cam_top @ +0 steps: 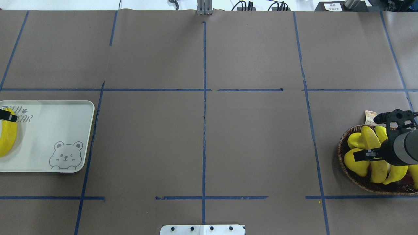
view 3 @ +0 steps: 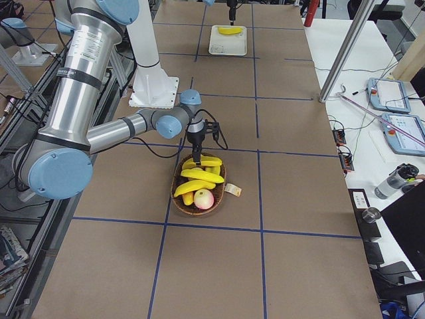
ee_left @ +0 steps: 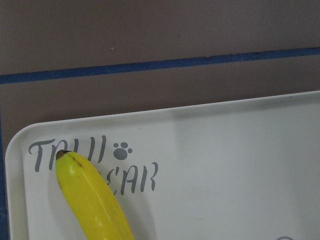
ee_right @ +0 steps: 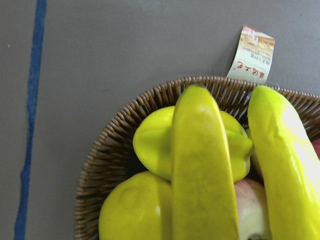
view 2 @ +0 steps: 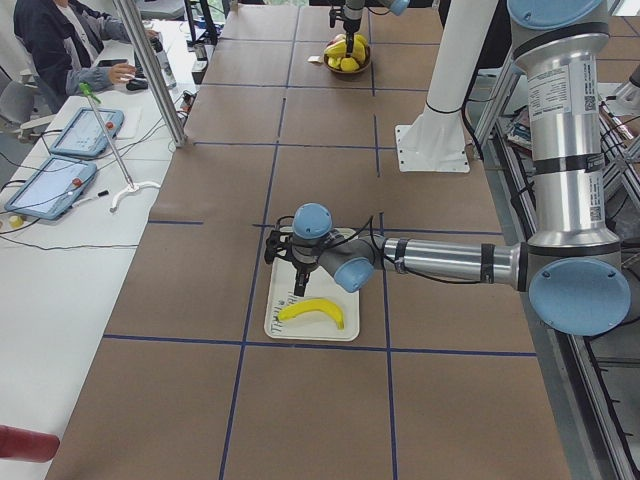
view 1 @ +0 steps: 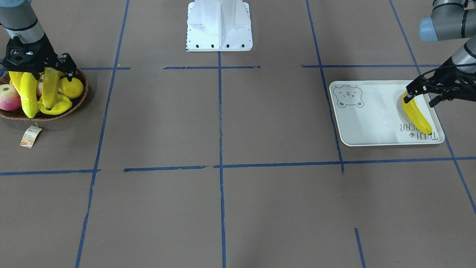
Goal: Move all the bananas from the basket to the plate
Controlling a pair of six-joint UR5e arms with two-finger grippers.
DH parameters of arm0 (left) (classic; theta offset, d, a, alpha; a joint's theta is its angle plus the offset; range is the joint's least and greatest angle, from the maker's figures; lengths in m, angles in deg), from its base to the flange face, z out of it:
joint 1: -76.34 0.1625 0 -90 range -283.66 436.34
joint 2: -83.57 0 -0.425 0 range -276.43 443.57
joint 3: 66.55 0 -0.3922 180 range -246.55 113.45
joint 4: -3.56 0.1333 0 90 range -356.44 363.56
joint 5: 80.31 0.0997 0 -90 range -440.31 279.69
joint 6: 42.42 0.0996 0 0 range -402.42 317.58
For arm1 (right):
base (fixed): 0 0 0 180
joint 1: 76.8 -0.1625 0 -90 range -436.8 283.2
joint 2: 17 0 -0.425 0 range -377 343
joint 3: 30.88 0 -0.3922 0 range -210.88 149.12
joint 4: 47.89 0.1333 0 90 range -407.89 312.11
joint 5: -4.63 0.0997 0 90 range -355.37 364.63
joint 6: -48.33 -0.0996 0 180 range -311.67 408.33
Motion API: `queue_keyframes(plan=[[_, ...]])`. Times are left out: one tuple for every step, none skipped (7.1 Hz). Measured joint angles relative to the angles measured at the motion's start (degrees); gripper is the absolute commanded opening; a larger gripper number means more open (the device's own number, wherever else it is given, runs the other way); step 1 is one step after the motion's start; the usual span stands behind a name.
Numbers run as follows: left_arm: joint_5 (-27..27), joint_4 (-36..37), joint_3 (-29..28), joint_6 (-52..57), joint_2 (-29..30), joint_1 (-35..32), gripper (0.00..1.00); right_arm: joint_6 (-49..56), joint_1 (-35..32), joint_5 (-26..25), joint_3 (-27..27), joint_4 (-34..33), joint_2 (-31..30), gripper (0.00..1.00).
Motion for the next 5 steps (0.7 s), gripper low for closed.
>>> queue_keyframes(plan=[[0.0,0.0,0.0,0.0,0.0,0.0,1.00,0.0,1.7,-1.4,0.3,0.1,-1.2,0.89],[0.0,0.0,0.0,0.0,0.0,0.0,1.00,-0.1,3.0,-2.6,0.4,0.0,-2.0,0.67],[0.0,0.0,0.0,0.0,0.0,0.0,1.00,-0.1,3.8,-3.4,0.5,-0.3,-2.4,0.34],[0.0,0.0,-0.1,0.0,-0.1,0.0,1.00,-0.1,4.2,-3.7,0.5,-0.5,-2.6,0.14],[0.0,0.0,-0.2,0.0,-0.1,0.0,1.00,-0.1,4.4,-3.8,0.5,-0.6,-2.6,0.04]])
